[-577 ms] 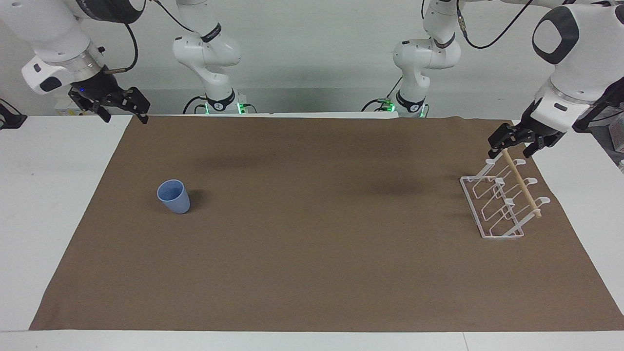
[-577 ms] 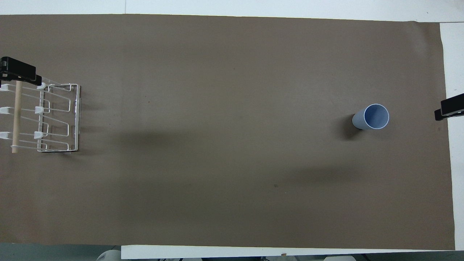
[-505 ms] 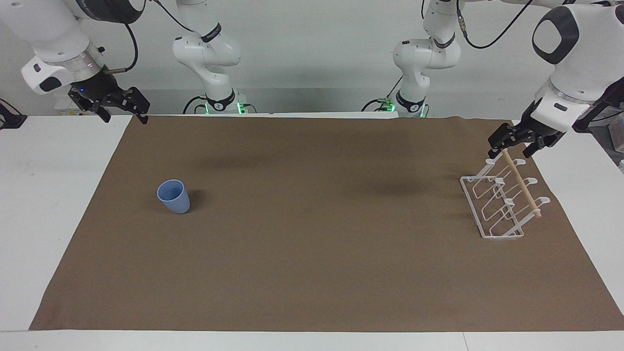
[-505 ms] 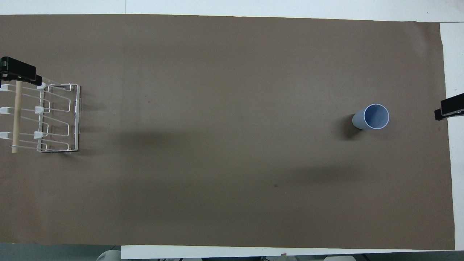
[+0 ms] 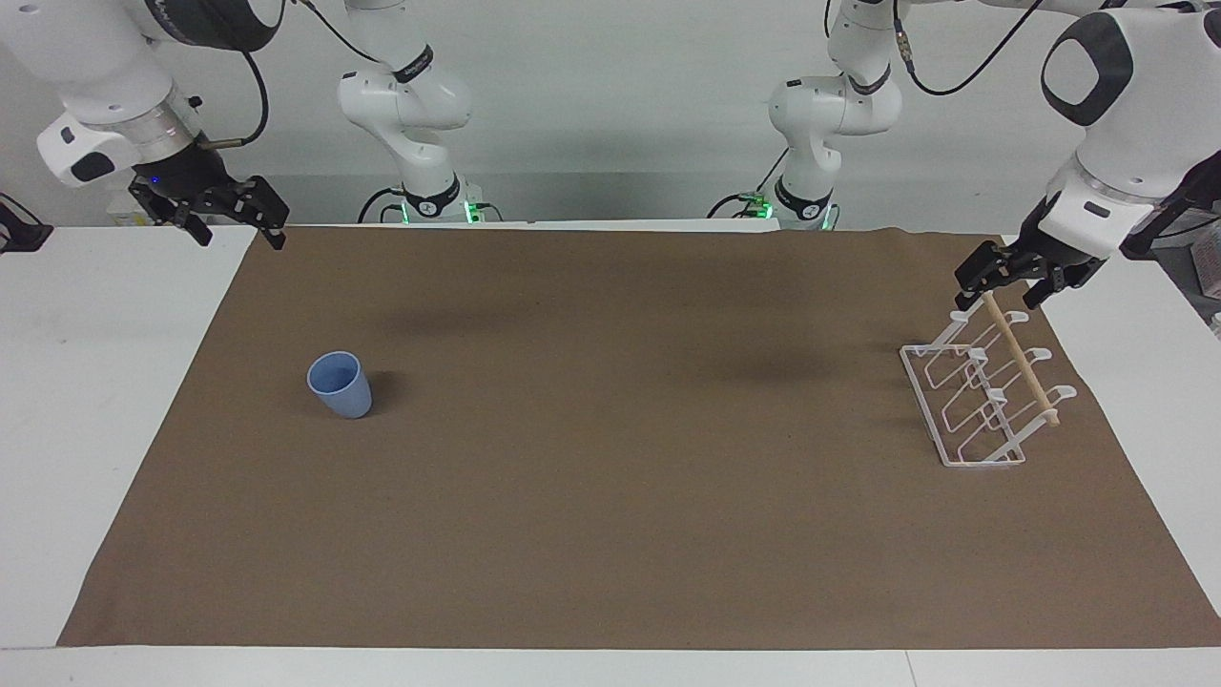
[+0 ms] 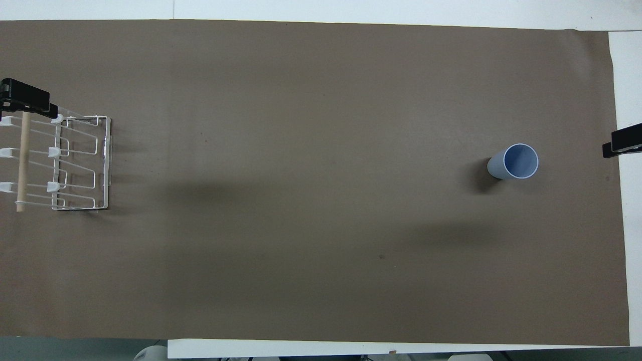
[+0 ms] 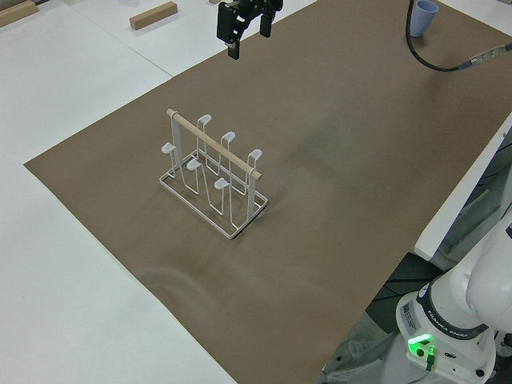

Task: Hang cup on cup holder

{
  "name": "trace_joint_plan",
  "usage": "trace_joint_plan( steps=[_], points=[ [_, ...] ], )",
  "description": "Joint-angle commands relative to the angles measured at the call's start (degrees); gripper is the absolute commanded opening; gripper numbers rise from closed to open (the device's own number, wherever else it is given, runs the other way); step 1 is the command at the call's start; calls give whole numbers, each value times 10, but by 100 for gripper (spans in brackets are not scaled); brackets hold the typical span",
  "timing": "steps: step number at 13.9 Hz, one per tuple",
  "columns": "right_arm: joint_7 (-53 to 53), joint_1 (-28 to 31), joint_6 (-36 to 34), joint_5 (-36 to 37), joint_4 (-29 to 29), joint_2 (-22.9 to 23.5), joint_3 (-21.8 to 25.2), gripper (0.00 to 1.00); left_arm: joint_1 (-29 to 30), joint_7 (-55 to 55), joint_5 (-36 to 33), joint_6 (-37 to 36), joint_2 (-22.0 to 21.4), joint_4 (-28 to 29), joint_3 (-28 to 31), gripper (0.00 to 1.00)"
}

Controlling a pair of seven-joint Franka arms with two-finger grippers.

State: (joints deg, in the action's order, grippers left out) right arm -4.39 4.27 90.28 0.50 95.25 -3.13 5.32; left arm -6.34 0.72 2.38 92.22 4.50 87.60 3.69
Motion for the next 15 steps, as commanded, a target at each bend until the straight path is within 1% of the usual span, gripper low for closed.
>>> trace_joint_plan(
  steps=[1,5,7,9,11,12,13,14,15],
  points=[
    [-35,11,107,-7,114,-27,-1,100,0,-3,-9,2,-19,20,1,100],
    [-41,13,215,-14,180,26,-1,100,0,-3,-9,2,-19,20,1,100],
    [-82,14,268,-15,230,29,-1,100,0,-3,-9,2,-19,20,1,100],
    [-88,19,327,-16,267,44,-1,95,0,-3,-9,2,-19,20,1,100],
    [-86,17,359,-16,271,72,-2,89,0,-3,-9,2,-19,20,1,100],
    [-87,17,365,-16,273,79,-2,84,0,-3,-9,2,-19,20,1,100],
    [-88,17,365,-16,275,79,-2,76,0,-3,-9,2,-19,20,1,100],
    [-89,17,365,-16,275,82,-2,58,0,-3,-9,2,-19,20,1,100],
    [-89,17,365,-16,275,86,-2,46,0,-3,-9,2,-19,20,1,100]
  ],
)
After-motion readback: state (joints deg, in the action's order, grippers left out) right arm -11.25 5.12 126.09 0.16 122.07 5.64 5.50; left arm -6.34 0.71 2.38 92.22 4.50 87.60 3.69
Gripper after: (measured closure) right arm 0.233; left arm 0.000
